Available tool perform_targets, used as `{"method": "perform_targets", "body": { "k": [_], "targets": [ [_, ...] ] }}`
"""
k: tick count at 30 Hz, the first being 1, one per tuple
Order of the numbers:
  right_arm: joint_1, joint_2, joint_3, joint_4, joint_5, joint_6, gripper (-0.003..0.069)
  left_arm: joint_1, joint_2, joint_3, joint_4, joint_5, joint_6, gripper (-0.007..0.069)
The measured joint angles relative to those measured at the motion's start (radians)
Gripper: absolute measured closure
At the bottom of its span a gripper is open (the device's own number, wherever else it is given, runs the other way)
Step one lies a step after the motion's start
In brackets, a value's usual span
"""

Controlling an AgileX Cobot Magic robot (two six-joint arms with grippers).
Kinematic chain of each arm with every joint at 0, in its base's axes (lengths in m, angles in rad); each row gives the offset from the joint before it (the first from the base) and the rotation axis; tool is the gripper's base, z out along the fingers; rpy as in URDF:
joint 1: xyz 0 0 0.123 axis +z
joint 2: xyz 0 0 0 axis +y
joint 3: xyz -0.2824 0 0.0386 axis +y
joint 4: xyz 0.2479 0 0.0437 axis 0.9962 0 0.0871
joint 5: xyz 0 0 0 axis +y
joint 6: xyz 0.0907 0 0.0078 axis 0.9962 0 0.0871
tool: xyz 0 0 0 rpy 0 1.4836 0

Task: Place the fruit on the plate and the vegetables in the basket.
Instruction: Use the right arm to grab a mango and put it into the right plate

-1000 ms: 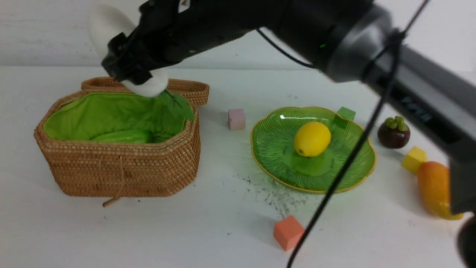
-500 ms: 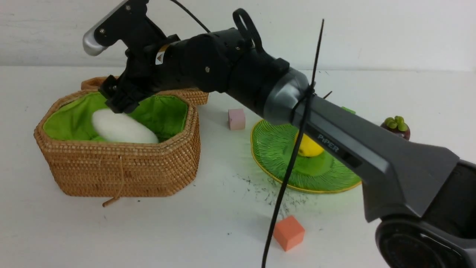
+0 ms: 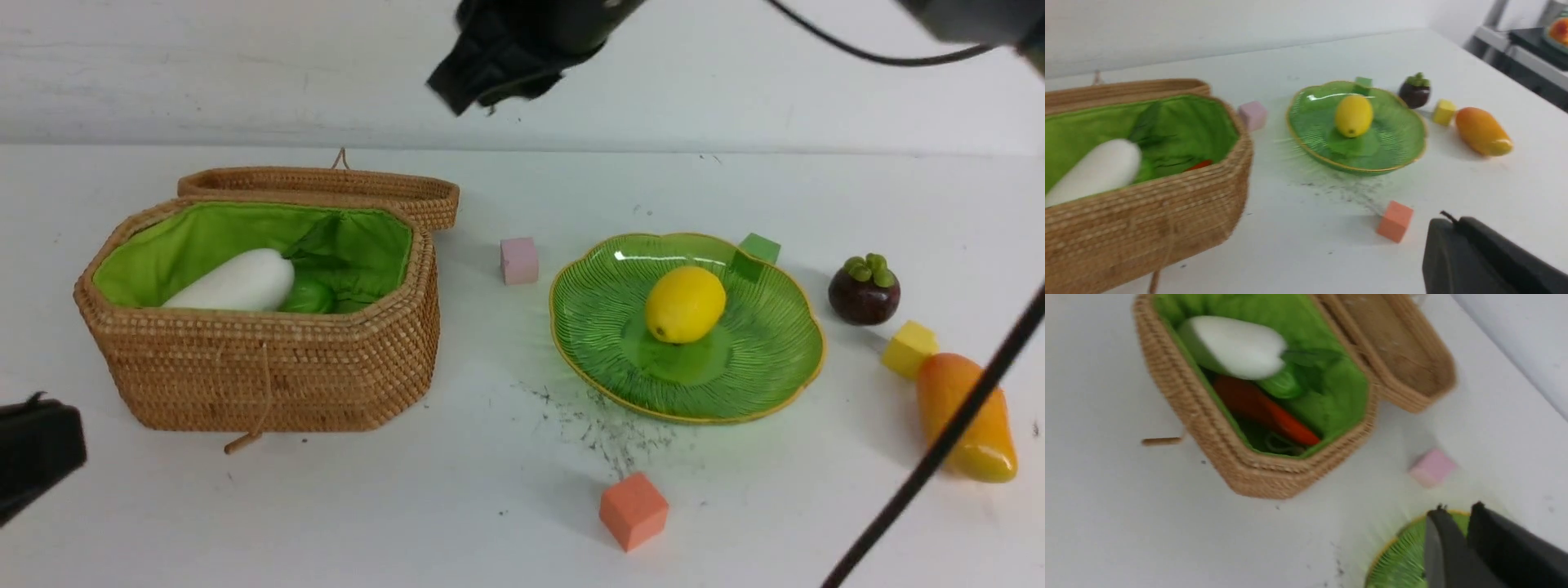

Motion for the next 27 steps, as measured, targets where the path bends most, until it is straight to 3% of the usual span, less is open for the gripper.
{"method": "perform_targets", "body": {
  "k": [3, 6, 12, 13, 14, 16, 18, 23, 27],
  "targets": [
    [-0.082, -0.060, 0.085, -0.023, 0.004, 0.093, 0.0672, 0.000, 0.000, 0.000, -0.120, 0.024, 0.113, 0.0638],
    [-0.185, -0.144, 0.230, -0.038, 0.004, 0.156, 0.0675, 0.000, 0.000, 0.000, -0.181, 0.035, 0.165, 0.0638],
    [-0.552, -0.325, 0.651, -0.030, -0.003, 0.302, 0.0644, 0.000, 0.025, 0.000, -0.213, 0.067, 0.200, 0.0638],
    [-0.577, -0.328, 0.663, -0.023, -0.003, 0.306, 0.0638, 0.000, 0.026, 0.000, -0.213, 0.071, 0.201, 0.0638],
    [-0.654, -0.334, 0.758, 0.003, -0.004, 0.328, 0.0606, 0.000, 0.038, 0.000, -0.215, 0.083, 0.213, 0.0638],
    [-0.716, -0.332, 0.836, 0.040, -0.011, 0.336, 0.0559, 0.000, 0.053, 0.000, -0.215, 0.102, 0.240, 0.0638],
    [-0.790, -0.317, 0.956, 0.099, -0.068, 0.327, 0.0435, 0.000, 0.075, 0.000, -0.215, 0.128, 0.284, 0.0638],
    [-0.841, -0.273, 1.057, 0.126, -0.226, 0.296, 0.0143, 0.000, 0.084, 0.000, -0.234, 0.114, 0.304, 0.0638],
    [-0.837, -0.208, 1.069, 0.138, -0.275, 0.292, -0.0004, 0.000, 0.084, 0.000, -0.239, 0.102, 0.306, 0.0638]
  ]
}}
